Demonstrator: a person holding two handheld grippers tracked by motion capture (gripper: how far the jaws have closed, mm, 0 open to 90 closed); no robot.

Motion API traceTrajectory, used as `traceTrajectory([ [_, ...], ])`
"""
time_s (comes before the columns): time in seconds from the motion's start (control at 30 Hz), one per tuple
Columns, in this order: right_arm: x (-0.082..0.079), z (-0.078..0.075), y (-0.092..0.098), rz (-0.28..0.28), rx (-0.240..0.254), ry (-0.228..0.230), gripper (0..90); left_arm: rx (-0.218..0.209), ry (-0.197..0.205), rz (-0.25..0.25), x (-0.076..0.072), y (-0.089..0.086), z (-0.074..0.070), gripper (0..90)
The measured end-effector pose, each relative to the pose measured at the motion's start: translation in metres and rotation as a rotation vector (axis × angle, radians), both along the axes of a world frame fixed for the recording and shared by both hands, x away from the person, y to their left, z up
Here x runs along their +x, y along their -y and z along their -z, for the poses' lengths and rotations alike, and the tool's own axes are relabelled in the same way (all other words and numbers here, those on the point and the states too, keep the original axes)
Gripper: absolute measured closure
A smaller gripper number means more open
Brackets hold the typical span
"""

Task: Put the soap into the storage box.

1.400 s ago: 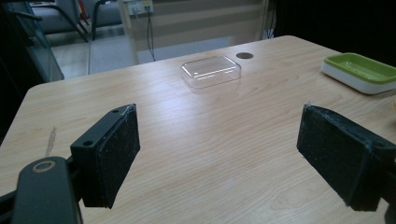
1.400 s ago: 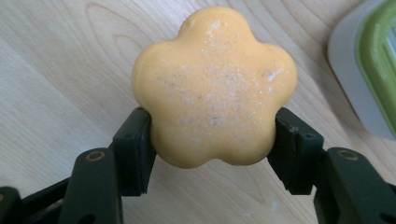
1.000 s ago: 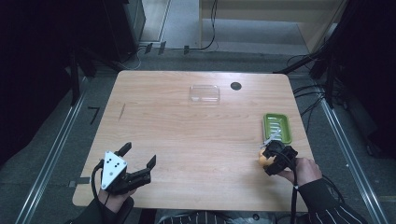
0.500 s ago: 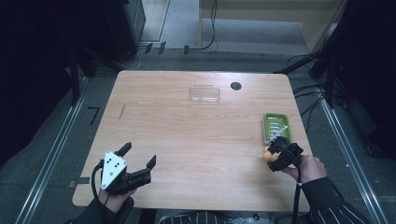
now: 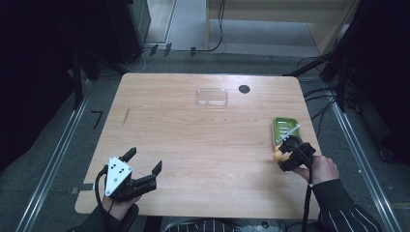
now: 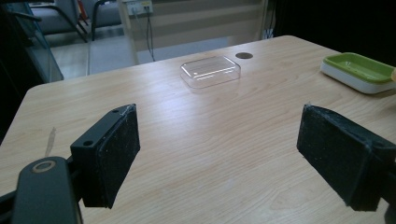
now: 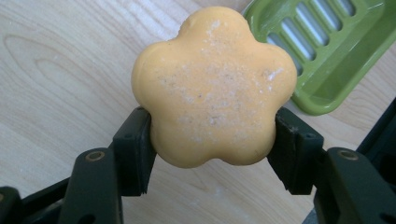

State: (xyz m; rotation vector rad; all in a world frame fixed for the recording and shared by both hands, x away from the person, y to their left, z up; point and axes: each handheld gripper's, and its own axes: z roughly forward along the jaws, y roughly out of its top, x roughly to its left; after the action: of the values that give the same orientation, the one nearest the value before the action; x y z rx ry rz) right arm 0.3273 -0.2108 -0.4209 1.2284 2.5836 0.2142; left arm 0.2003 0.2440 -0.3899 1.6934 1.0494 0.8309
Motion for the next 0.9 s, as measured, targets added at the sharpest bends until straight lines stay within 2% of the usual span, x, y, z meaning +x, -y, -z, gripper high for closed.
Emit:
traceTrajectory([
  [0.4, 0.016, -0.011, -0.001, 0.026, 0.012, 0.027, 39.9, 0.005, 0.0, 0.003, 0.0, 0.001, 0.0, 13.7],
  [0.9, 0.035, -0.014, 0.005, 0.053, 0.027, 0.036, 40.0, 0.005, 0.0, 0.002, 0.0, 0.001, 0.0, 13.7],
])
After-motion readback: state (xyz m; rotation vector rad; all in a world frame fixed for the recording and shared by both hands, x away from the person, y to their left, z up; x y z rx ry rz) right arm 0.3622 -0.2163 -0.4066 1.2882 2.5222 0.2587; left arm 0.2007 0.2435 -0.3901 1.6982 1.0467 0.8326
